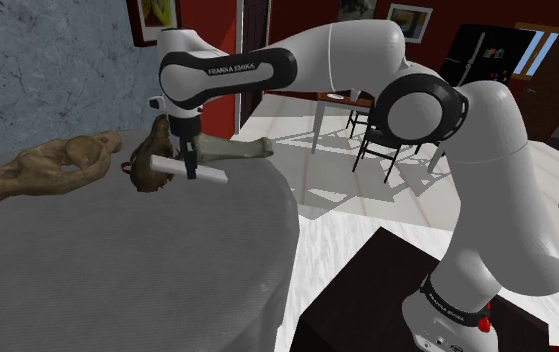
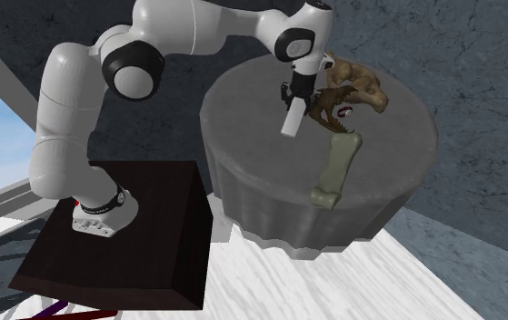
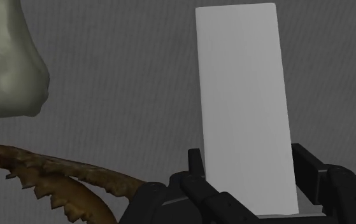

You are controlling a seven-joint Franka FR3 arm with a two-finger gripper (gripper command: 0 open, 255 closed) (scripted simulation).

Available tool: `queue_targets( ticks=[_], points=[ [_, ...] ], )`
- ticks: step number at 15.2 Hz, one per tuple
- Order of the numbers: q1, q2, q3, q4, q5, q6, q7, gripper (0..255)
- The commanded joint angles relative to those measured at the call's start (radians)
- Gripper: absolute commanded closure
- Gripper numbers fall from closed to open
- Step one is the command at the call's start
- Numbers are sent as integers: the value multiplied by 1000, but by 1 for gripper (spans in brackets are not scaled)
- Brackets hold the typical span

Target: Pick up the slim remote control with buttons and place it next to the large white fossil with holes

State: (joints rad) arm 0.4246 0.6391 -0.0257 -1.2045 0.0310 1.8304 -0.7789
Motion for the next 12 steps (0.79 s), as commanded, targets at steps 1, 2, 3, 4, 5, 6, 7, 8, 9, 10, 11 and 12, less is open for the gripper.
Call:
queue_targets(
  ticks=[1,2,3,4,5,6,7,8,9,10,11,12],
  points=[
    [-1,7,-1,-19,0,25,-1,255],
    [-1,9,-1,-29,0,37,-2,255],
    [-1,12,-1,-39,0,49,-2,255],
    [-1,14,0,-48,1,60,-2,255],
    [-1,17,0,-57,1,72,-2,255],
    [-1,21,0,-65,1,84,-3,255],
    [-1,24,0,-73,1,95,-3,255],
    [-1,28,0,-80,1,106,-3,255],
    [-1,31,0,-88,1,117,-3,255],
    [-1,35,0,-95,1,128,-4,255],
    [-1,40,0,-101,2,139,-4,255],
    [-1,40,0,-103,2,142,-4,255]
  ],
)
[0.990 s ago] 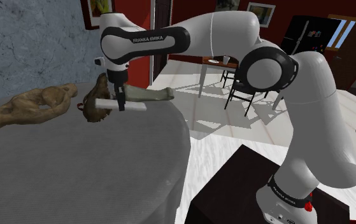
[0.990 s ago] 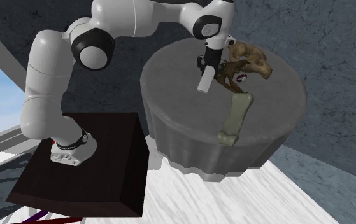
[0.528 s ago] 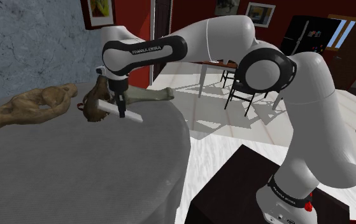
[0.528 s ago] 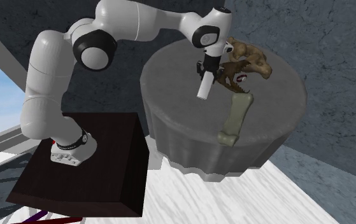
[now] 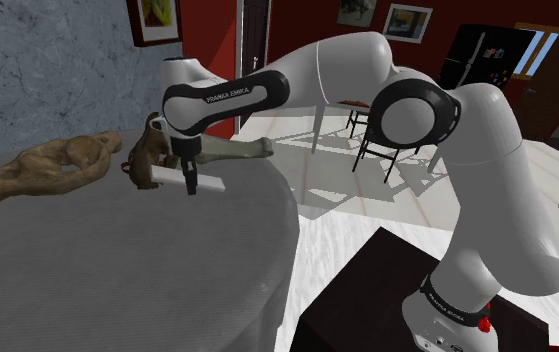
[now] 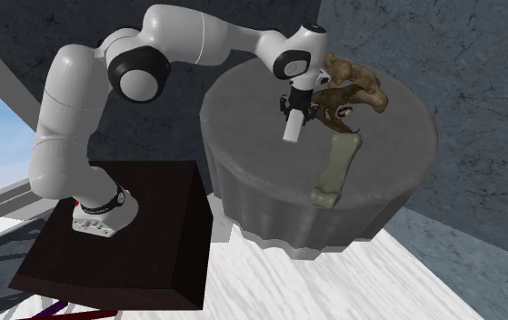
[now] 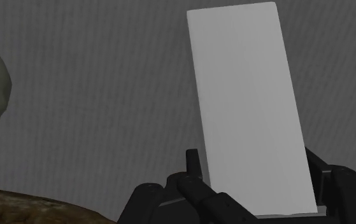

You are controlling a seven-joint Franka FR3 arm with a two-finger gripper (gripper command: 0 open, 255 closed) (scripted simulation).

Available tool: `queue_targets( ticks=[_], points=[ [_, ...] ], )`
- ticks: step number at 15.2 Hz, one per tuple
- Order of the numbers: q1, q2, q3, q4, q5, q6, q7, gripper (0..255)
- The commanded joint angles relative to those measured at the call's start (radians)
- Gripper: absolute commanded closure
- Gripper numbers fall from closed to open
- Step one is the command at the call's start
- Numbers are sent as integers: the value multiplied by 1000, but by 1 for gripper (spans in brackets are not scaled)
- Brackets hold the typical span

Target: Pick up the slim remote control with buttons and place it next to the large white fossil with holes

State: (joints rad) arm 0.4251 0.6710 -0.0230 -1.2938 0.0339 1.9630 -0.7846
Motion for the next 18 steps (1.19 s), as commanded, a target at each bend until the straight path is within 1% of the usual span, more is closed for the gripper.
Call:
queue_targets(
  ticks=[1,7,8,9,12,13,17,18],
  points=[
    [-1,9,-3,-13,-1,9,2,255],
    [-1,9,-2,-13,-1,9,2,255],
    [-1,5,-2,-18,-2,10,2,0],
    [-1,-2,-3,-32,-2,17,2,0],
    [-1,-1,-3,-30,-2,15,2,0],
    [-1,9,-2,-13,-1,9,2,0],
    [-3,-20,-3,68,-3,-101,3,0],
    [-3,-20,-3,68,-3,-101,3,0]
  ],
)
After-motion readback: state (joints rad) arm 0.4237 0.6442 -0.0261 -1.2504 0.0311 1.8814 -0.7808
